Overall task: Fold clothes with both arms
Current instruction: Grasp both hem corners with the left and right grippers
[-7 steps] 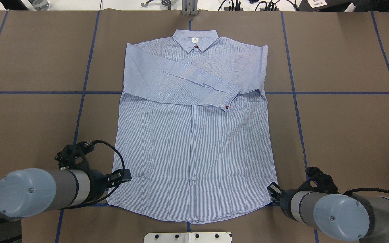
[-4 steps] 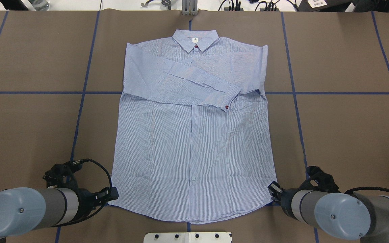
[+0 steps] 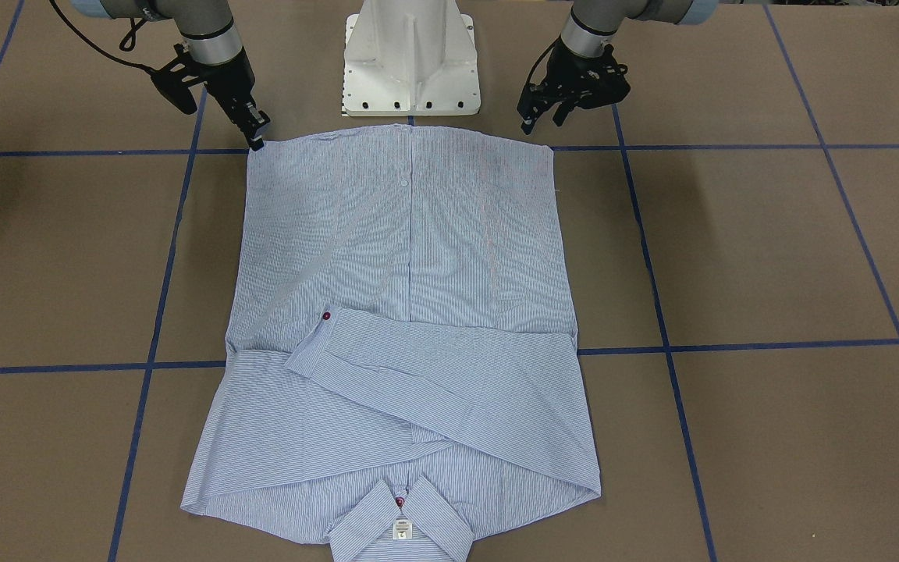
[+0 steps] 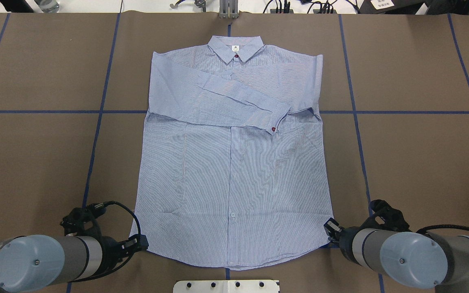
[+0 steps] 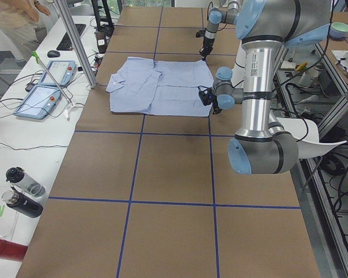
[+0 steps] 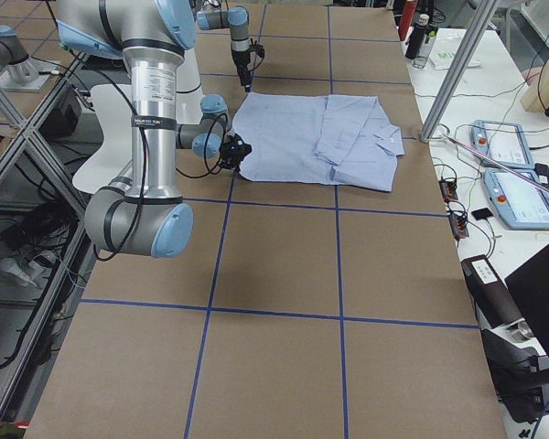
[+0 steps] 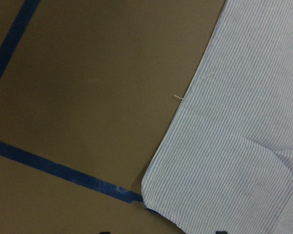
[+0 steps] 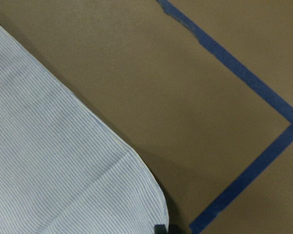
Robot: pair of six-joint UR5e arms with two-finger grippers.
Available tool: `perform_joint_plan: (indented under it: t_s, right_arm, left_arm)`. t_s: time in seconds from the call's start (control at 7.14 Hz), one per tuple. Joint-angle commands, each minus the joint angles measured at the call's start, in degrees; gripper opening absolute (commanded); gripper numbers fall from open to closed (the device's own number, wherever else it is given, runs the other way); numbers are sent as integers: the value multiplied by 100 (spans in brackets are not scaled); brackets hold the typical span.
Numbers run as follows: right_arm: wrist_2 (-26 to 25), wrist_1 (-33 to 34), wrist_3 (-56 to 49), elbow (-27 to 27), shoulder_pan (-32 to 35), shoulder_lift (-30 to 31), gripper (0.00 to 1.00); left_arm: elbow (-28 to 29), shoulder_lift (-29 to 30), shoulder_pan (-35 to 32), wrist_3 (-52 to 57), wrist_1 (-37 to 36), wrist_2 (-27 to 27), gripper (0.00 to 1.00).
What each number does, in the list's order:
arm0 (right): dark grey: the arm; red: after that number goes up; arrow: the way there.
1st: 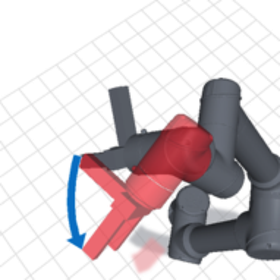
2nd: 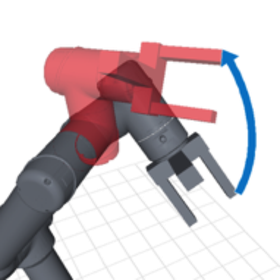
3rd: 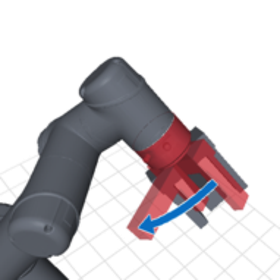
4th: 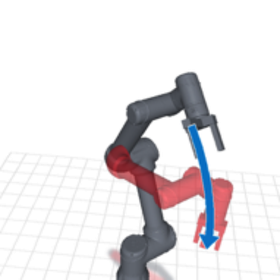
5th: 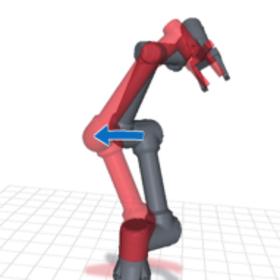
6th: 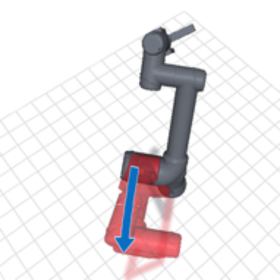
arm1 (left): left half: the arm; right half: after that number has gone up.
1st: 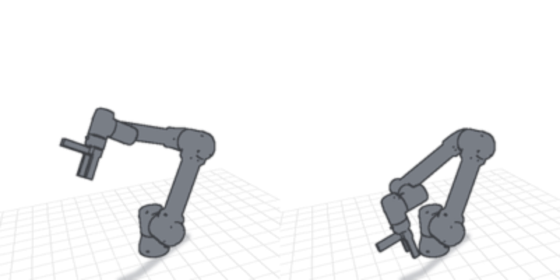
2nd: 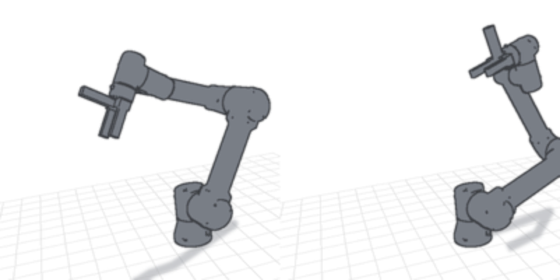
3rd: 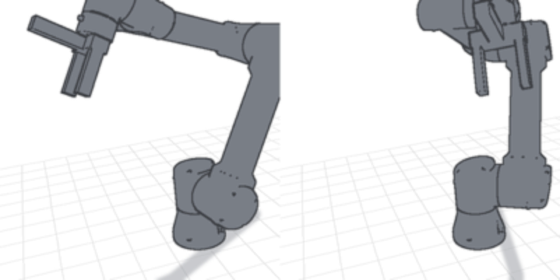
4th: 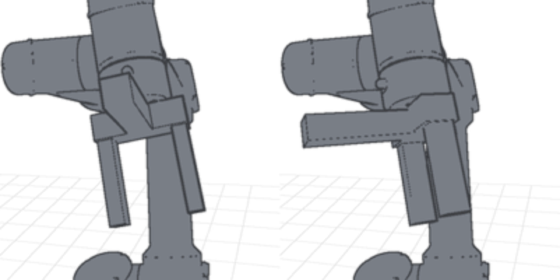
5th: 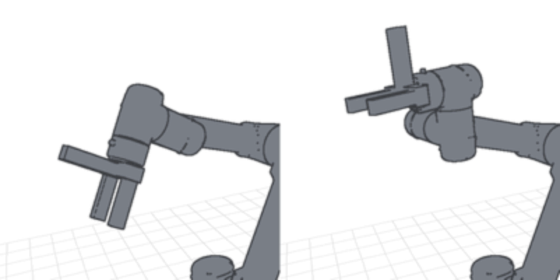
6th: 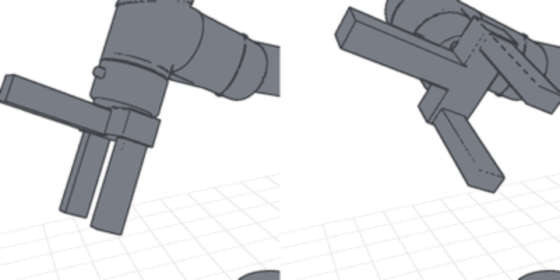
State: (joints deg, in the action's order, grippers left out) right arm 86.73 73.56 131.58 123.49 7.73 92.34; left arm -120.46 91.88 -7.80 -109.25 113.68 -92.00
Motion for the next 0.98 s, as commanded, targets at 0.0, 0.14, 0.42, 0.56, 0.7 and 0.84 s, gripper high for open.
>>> perform_joint_plan:
  t_s: [0.0,0.14,0.42,0.56,0.7,0.84]
  right_arm:
    - [-6,0,0,0,1,12,0]
    - [2,0,0,0,9,30,0]
    - [-6,0,0,0,9,30,0]
    - [-7,0,0,0,9,30,0]
    - [-7,0,0,0,9,38,0]
    - [-7,0,0,0,9,39,0]
  left_arm:
    - [172,49,7,35,-12,15,71]
    - [172,32,-2,53,-12,15,68]
    - [277,31,-19,88,-30,24,67]
    - [321,40,-81,105,-39,33,65]
    - [348,40,-99,271,-39,33,65]
    - [357,49,-99,281,-39,33,65]
